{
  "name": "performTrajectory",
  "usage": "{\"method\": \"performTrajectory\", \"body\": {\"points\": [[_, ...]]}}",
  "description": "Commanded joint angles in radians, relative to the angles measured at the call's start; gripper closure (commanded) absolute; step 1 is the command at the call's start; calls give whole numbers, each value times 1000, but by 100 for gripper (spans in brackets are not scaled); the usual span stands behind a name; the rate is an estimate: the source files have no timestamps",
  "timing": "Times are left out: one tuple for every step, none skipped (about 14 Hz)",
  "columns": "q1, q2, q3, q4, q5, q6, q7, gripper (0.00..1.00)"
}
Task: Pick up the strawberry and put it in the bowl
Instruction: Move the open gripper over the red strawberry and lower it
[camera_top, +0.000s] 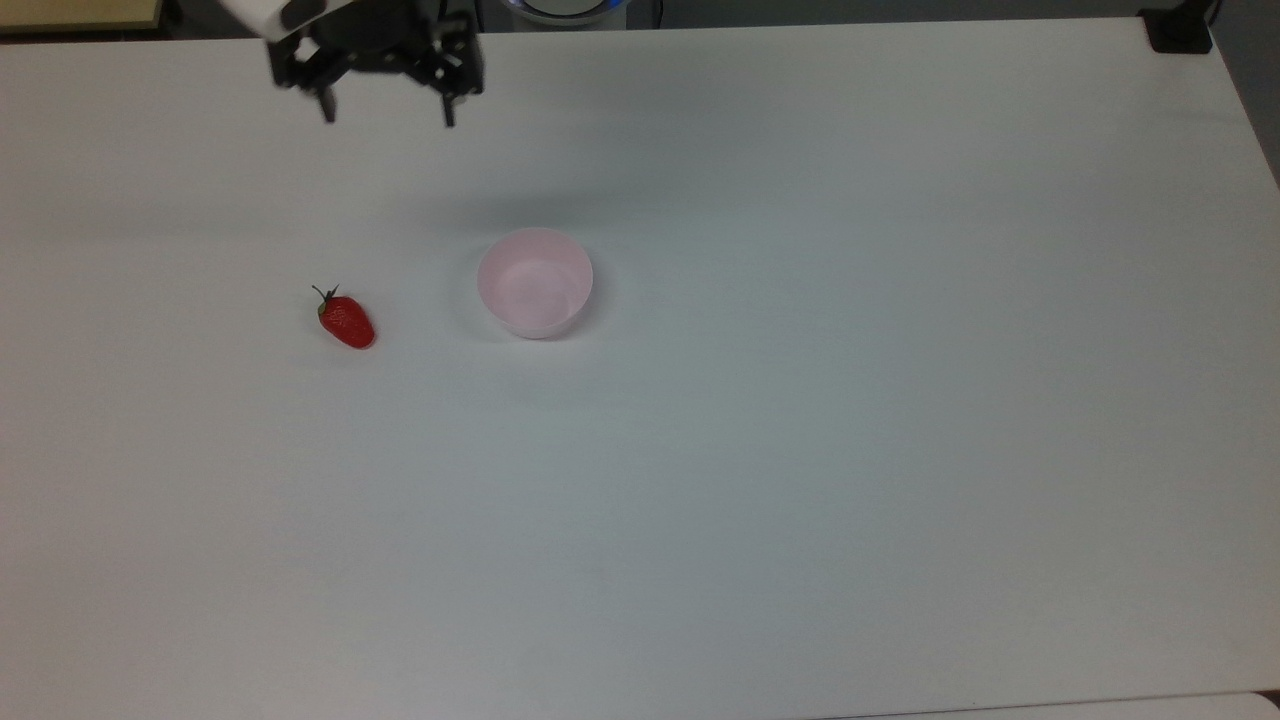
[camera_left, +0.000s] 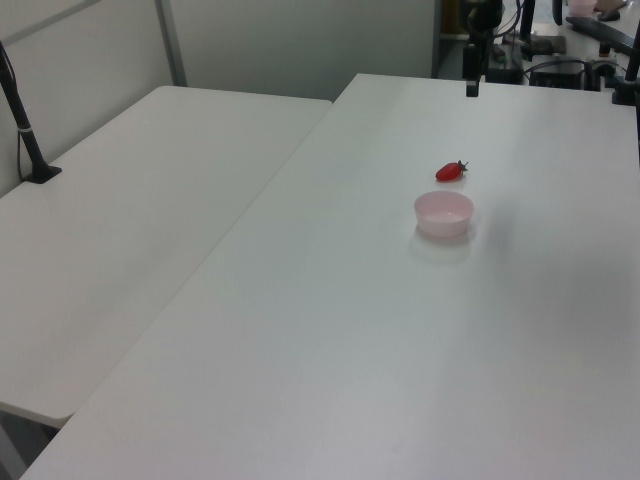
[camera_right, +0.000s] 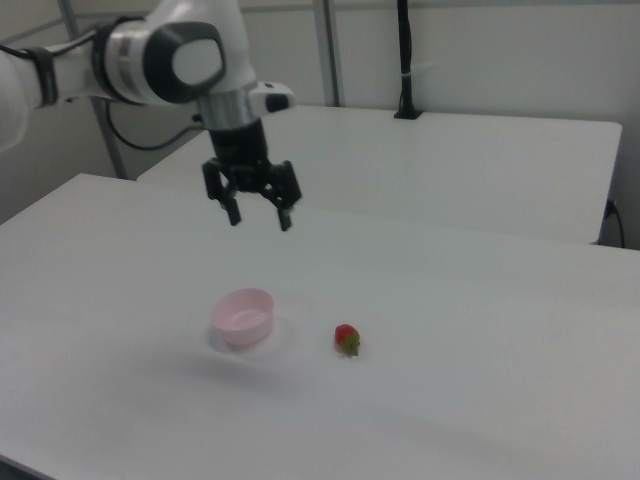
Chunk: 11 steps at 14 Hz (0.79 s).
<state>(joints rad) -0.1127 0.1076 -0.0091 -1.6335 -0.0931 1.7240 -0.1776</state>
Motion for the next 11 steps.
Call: {"method": "performTrajectory", "body": {"points": [[-68,87,-3,-6,6,126,-190,0],[-83,113,-3,-8,6,147,-257,0],[-97,133,-3,-8,4,161,-322,0],[-114,159,-3,-11,3,173,-400,0],[-119,176,-3,-11,1,181,-436,0],[-119,194,-3,-11,-1,189,-460,0],[-119,213,-3,-11,-2,203,-477,0],[-119,233,-3,-14,-17,221,-487,0],[-119,254,-3,-19,-30,238,-487,0],[-119,282,-3,-26,-33,273,-485,0],[-117,300,-3,-37,-37,298,-484,1]]}}
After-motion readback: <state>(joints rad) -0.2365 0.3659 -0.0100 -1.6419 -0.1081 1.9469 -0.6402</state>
